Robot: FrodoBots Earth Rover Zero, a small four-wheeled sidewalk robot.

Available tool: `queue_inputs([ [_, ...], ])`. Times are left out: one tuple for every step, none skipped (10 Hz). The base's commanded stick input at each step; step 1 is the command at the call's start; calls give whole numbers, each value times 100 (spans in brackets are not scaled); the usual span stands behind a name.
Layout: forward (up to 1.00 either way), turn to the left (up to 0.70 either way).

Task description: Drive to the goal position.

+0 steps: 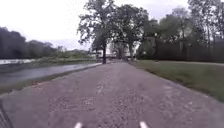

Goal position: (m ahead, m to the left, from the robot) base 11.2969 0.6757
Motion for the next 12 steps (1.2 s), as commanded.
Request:
queue_inputs([
  [70, 0],
  [70, 0],
  [70, 0],
  [70, 0],
  [70, 0],
  [70, 0],
  [70, 0],
  [70, 0],
  [70, 0],
  [70, 0],
  [70, 0],
  [70, 0],
])
